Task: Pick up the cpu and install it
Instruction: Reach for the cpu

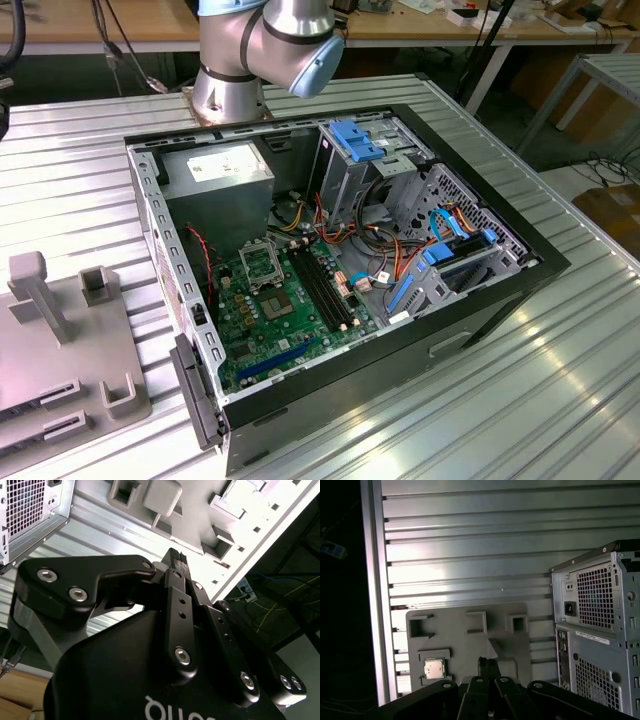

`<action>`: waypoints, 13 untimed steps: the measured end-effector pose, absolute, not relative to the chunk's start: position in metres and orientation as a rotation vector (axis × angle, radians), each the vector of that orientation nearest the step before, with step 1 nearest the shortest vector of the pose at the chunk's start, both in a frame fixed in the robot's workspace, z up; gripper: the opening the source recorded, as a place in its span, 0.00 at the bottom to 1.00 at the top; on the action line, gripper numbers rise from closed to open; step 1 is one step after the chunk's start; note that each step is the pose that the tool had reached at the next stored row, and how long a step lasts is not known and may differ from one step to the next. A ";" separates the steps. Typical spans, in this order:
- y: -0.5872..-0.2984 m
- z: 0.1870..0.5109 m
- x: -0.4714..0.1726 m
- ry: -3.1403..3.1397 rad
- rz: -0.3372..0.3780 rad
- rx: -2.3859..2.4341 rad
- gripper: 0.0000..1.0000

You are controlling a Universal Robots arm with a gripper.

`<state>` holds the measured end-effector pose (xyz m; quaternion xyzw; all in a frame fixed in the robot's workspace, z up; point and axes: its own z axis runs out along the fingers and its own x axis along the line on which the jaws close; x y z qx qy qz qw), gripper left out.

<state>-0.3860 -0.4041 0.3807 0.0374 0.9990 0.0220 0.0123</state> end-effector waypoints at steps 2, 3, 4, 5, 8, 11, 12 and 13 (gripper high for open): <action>-0.405 0.380 -0.389 3.114 0.069 0.117 0.11; -0.405 0.380 -0.390 3.114 0.069 0.117 0.11; -0.406 0.380 -0.392 3.114 0.069 0.117 0.11; -0.406 0.380 -0.393 3.114 0.069 0.117 0.11; -0.407 0.380 -0.397 3.114 0.069 0.117 0.11; -0.409 0.379 -0.403 3.114 0.069 0.117 0.11; -0.409 0.379 -0.404 3.114 0.069 0.117 0.11; -0.409 0.379 -0.406 3.114 0.069 0.117 0.11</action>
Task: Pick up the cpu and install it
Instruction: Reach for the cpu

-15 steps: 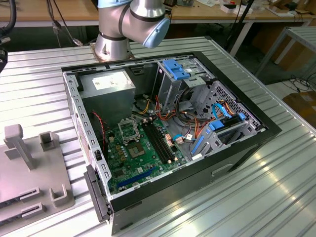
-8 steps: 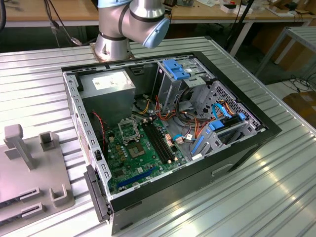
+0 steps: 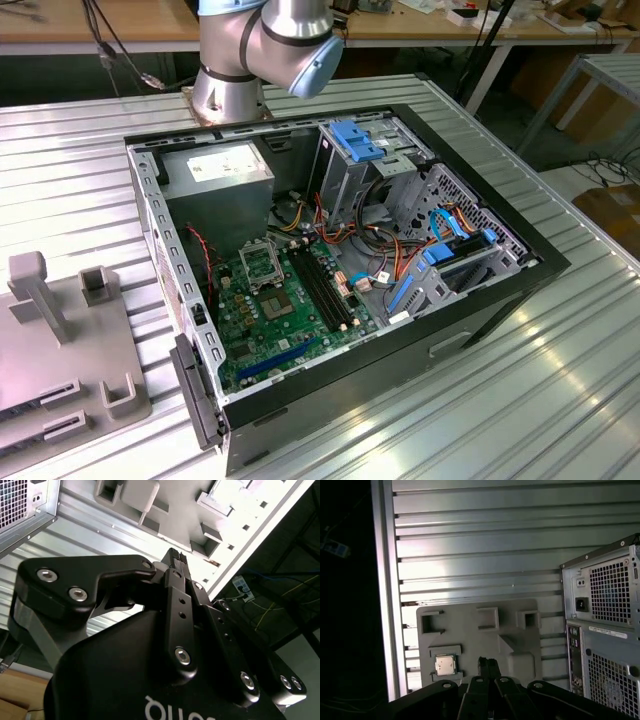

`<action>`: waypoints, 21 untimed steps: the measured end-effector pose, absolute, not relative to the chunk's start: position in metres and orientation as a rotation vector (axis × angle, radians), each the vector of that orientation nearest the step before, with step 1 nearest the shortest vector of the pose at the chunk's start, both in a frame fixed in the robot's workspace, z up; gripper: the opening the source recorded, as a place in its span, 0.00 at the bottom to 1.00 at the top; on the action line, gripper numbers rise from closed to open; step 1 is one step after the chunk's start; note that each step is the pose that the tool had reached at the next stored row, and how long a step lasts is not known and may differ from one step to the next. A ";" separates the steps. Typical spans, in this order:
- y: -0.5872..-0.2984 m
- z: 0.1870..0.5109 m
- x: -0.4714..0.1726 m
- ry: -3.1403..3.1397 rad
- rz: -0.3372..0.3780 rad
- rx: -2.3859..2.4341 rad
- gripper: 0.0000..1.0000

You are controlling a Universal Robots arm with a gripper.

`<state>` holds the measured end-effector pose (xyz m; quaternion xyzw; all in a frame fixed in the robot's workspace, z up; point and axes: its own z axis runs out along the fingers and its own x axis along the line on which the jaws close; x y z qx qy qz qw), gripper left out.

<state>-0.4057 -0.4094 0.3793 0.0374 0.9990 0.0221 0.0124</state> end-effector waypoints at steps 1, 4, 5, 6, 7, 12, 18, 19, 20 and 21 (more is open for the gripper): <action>-0.410 0.379 -0.407 3.114 0.069 0.117 0.11; -0.410 0.379 -0.411 3.114 0.069 0.117 0.11; -0.411 0.379 -0.412 3.114 0.069 0.117 0.11; -0.411 0.379 -0.413 3.114 0.069 0.117 0.11; -0.411 0.379 -0.415 3.114 0.069 0.117 0.11; -0.412 0.378 -0.422 3.114 0.069 0.117 0.11; -0.413 0.378 -0.432 3.114 0.069 0.116 0.11; -0.413 0.378 -0.432 3.114 0.069 0.116 0.11; -0.413 0.378 -0.432 3.114 0.069 0.116 0.11; -0.413 0.378 -0.432 3.114 0.069 0.116 0.11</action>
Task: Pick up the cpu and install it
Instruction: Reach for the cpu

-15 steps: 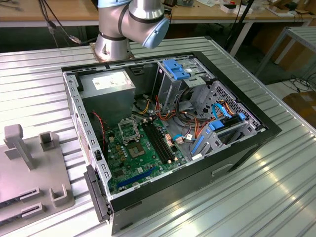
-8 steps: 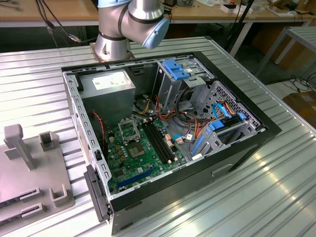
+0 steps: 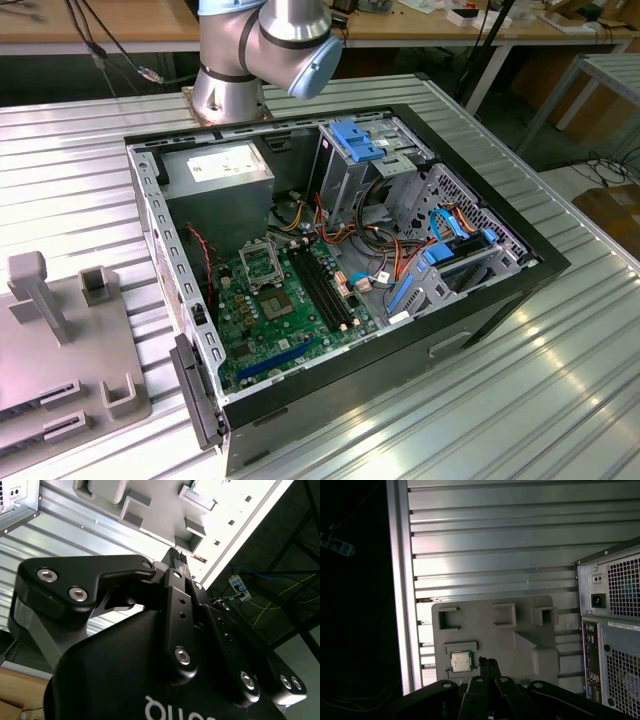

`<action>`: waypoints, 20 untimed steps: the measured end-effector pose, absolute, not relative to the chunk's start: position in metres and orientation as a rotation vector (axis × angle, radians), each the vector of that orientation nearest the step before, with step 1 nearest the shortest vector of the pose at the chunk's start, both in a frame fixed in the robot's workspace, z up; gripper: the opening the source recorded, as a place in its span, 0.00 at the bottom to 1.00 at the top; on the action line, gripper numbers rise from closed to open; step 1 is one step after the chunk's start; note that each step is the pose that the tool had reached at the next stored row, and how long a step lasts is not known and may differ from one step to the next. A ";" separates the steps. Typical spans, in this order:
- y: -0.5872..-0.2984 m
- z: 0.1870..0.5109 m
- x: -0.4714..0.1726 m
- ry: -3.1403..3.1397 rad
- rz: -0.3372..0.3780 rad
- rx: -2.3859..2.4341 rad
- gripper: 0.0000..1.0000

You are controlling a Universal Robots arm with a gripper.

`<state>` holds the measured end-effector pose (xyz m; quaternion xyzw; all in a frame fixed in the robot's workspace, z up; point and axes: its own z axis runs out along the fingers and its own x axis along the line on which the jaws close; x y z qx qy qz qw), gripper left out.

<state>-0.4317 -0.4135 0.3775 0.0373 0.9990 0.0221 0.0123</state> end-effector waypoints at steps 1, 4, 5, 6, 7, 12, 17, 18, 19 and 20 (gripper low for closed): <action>-0.413 0.378 -0.432 3.114 0.069 0.117 0.11; -0.414 0.377 -0.432 3.114 0.069 0.117 0.11; -0.415 0.377 -0.432 3.114 0.069 0.117 0.11; -0.416 0.377 -0.433 3.114 0.069 0.116 0.11; -0.417 0.377 -0.433 3.114 0.067 0.116 0.11; -0.422 0.377 -0.435 3.114 0.023 0.116 0.11; -0.423 0.375 -0.450 3.114 0.020 0.116 0.11; -0.423 0.375 -0.453 3.114 0.020 0.116 0.11; -0.423 0.375 -0.456 3.114 0.020 0.116 0.11; -0.423 0.374 -0.460 3.114 0.020 0.116 0.11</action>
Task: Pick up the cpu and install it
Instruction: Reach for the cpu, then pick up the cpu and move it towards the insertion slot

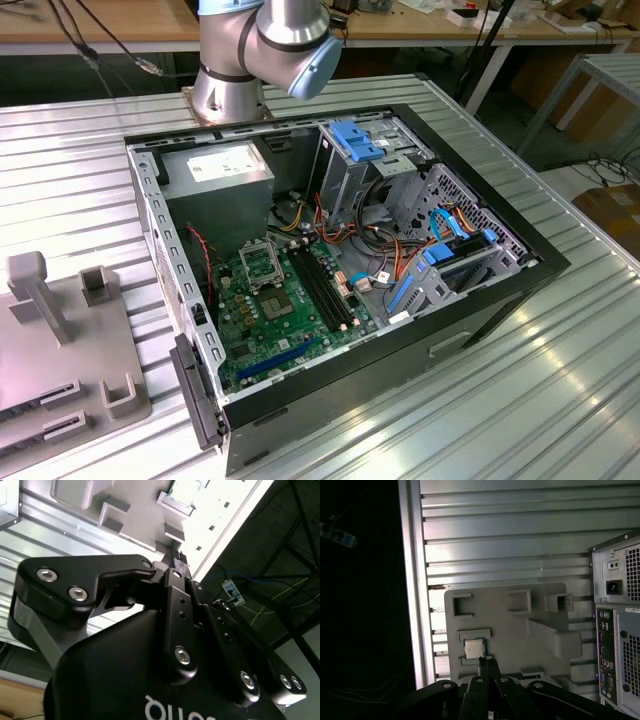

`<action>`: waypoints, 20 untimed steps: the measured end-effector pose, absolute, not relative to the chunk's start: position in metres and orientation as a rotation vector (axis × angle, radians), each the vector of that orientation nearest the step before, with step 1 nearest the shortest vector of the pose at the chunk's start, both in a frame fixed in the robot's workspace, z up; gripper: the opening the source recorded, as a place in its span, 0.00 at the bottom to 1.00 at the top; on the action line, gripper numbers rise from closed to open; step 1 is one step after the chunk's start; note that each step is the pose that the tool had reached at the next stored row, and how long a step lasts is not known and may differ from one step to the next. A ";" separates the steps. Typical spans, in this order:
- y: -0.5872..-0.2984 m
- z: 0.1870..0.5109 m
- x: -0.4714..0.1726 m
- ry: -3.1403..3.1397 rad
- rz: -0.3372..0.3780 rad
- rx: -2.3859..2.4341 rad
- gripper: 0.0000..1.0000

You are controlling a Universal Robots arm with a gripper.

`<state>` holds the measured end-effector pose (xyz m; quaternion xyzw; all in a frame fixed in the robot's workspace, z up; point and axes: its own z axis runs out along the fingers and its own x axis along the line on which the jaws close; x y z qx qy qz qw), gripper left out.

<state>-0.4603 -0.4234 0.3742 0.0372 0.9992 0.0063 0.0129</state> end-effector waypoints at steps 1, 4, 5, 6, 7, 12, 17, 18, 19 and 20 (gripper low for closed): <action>-0.423 0.374 -0.463 3.114 0.020 0.116 0.11; -0.423 0.373 -0.469 3.114 0.020 0.116 0.11; -0.423 0.373 -0.469 3.114 0.020 0.115 0.11; -0.423 0.373 -0.469 3.114 0.020 0.116 0.11; -0.423 0.373 -0.469 3.114 0.020 0.116 0.11; -0.423 0.373 -0.470 3.114 0.020 0.115 0.11; -0.423 0.373 -0.470 3.114 0.020 0.115 0.11; -0.423 0.373 -0.470 3.114 0.020 0.115 0.11; -0.423 0.373 -0.470 3.114 0.020 0.115 0.11; -0.423 0.373 -0.470 3.114 0.020 0.115 0.11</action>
